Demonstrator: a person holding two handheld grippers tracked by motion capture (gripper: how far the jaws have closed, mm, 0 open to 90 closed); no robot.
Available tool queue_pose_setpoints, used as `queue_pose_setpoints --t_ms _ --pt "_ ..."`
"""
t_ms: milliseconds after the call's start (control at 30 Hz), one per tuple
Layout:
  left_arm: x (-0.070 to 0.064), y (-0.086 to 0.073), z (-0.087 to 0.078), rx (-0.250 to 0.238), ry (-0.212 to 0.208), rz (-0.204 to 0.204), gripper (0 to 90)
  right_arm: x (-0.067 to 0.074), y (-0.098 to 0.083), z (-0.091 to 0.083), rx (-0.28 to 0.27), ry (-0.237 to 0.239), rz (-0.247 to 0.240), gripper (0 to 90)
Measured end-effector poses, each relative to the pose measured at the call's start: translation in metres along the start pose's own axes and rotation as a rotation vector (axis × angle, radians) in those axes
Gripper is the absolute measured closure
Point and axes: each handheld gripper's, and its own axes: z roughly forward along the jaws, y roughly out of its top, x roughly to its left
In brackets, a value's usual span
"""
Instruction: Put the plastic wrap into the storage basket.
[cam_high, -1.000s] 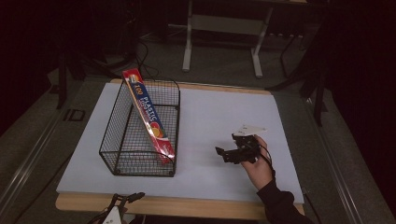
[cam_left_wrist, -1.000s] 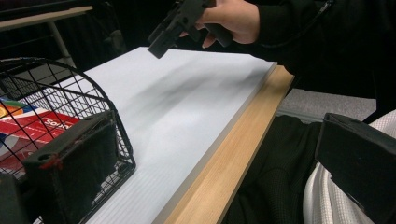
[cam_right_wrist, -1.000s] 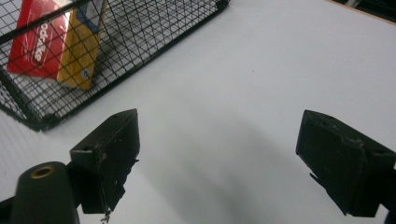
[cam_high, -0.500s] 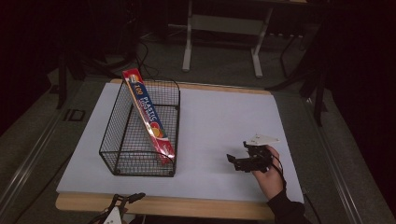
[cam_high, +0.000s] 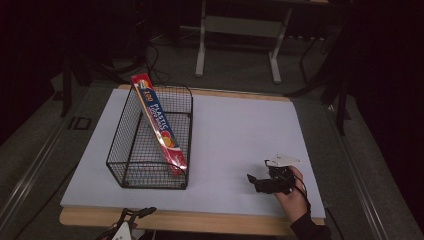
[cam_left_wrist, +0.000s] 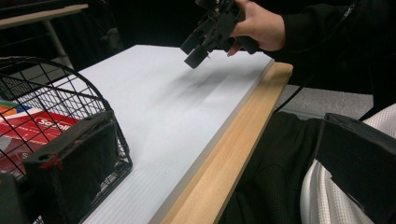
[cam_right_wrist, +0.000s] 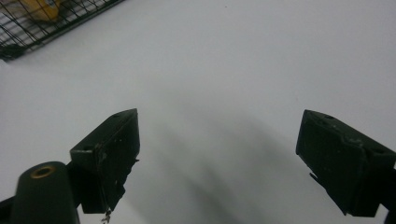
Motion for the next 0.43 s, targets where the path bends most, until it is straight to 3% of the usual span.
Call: queue_pose_setpoints --t_ms 433 --pt "-0.0001 -0.0001 0.0003 0.003 -0.005 -0.001 0.1 -0.0063 -0.0035 0.0039 0.004 -0.036 -0.01 14.1"
